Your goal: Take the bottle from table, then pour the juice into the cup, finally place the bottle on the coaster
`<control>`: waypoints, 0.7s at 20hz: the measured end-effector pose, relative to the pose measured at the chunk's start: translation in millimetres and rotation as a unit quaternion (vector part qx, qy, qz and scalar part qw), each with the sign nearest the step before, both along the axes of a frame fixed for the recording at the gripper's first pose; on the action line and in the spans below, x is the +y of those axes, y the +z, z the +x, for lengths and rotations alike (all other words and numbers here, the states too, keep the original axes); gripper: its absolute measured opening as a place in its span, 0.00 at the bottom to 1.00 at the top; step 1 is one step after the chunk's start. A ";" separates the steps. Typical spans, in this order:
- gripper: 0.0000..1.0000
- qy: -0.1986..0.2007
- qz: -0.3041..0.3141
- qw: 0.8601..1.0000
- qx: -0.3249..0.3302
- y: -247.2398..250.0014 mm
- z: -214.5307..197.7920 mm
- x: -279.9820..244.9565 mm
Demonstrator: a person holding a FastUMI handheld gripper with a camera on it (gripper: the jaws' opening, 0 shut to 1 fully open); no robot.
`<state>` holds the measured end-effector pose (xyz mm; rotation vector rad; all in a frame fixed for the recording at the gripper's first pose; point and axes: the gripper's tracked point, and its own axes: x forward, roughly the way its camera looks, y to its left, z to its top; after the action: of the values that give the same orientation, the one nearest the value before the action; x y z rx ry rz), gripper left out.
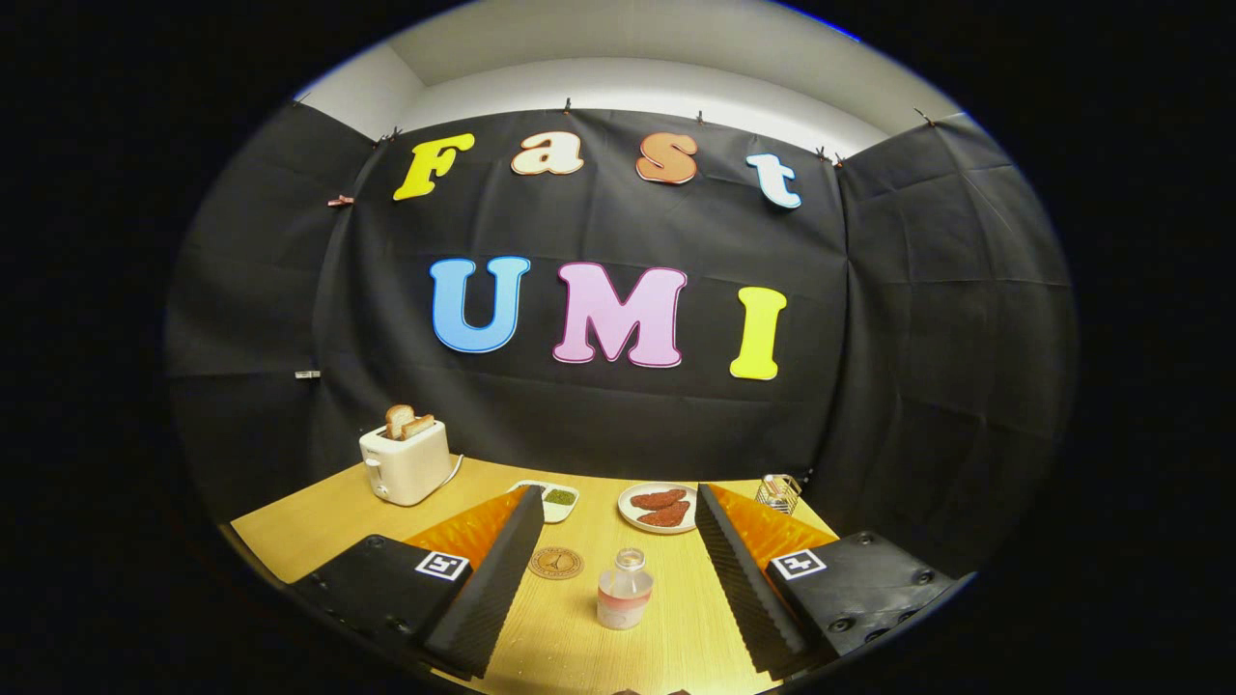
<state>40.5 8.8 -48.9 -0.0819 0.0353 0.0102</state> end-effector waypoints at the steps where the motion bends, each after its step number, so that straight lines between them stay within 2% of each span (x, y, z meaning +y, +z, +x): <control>1: 0.97 -0.002 0.005 1.000 0.005 -4.9 3.1 -2.1; 11: 0.97 0.022 0.032 0.999 0.037 -54.9 35.4 -15.9; 14: 0.97 0.025 0.021 0.998 0.052 -79.0 41.9 -21.9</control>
<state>82.4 -13.1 -127.9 -0.0406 0.1380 0.0646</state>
